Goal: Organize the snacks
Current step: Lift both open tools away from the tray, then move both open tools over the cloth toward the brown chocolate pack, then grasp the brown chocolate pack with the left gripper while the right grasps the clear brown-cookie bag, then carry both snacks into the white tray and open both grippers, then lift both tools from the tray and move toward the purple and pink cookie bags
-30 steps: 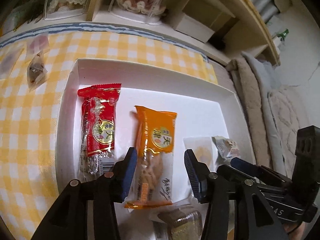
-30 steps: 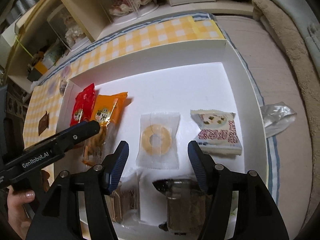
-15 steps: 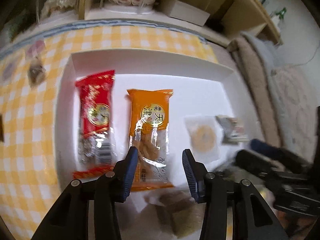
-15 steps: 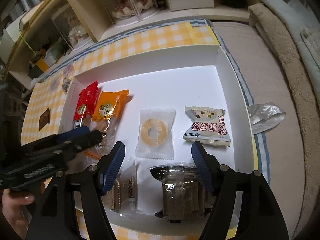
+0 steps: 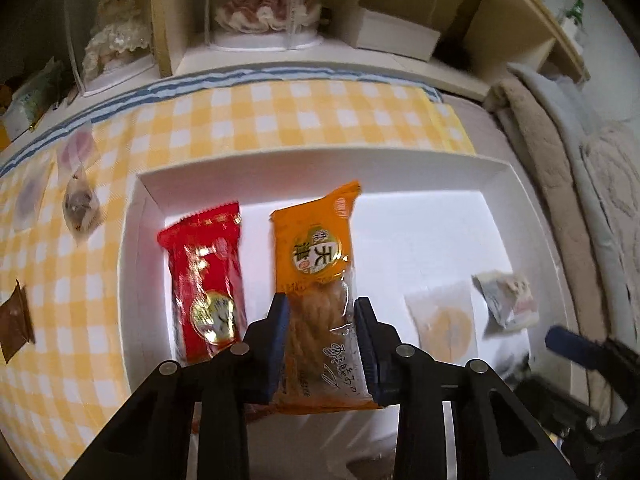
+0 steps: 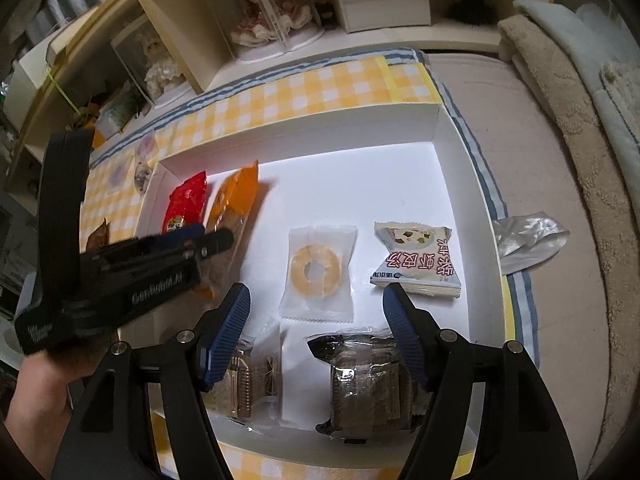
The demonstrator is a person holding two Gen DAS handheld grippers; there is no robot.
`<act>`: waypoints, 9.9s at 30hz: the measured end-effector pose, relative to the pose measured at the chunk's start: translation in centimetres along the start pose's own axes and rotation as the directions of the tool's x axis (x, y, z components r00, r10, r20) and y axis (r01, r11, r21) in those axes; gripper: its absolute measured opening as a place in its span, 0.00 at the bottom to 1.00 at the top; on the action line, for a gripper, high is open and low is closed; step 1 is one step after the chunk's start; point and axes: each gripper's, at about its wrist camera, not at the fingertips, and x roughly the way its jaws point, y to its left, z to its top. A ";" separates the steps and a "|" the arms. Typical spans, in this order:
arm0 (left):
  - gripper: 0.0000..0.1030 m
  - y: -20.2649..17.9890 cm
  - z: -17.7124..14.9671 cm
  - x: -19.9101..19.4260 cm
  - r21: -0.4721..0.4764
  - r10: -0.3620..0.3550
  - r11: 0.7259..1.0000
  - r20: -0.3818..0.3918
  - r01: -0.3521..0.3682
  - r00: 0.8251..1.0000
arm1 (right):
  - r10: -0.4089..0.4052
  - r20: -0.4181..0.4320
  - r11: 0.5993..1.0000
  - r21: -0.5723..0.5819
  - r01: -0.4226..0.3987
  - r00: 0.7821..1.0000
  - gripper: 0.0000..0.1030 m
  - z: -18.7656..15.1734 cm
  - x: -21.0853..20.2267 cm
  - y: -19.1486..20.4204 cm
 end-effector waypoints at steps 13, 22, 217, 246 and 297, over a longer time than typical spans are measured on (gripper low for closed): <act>0.56 -0.5 -1.0 -2.3 0.018 -0.062 0.998 0.025 0.062 0.998 | -0.027 -0.009 1.000 -0.003 0.027 1.000 0.89 -0.2 0.9 -0.9; 0.92 -0.7 -1.7 -6.2 0.046 -0.059 0.997 0.065 0.057 0.996 | -0.059 0.022 0.998 -0.014 0.059 0.998 1.00 -0.5 -0.5 -0.4; 0.39 -2.2 1.0 -1.6 -0.068 -0.341 0.935 0.101 0.349 0.935 | -0.020 0.241 0.992 0.128 -0.012 0.970 0.32 3.8 -1.9 -3.5; 0.63 -2.6 3.2 4.6 -0.030 -0.229 0.973 0.057 0.231 0.972 | -0.008 0.180 0.976 0.214 -0.031 0.984 0.58 4.7 2.1 -6.5; 1.00 5.1 -5.2 -15.1 0.053 -0.128 0.991 0.189 0.120 0.974 | -0.123 0.242 0.992 0.007 0.125 0.962 1.00 0.3 -6.6 1.1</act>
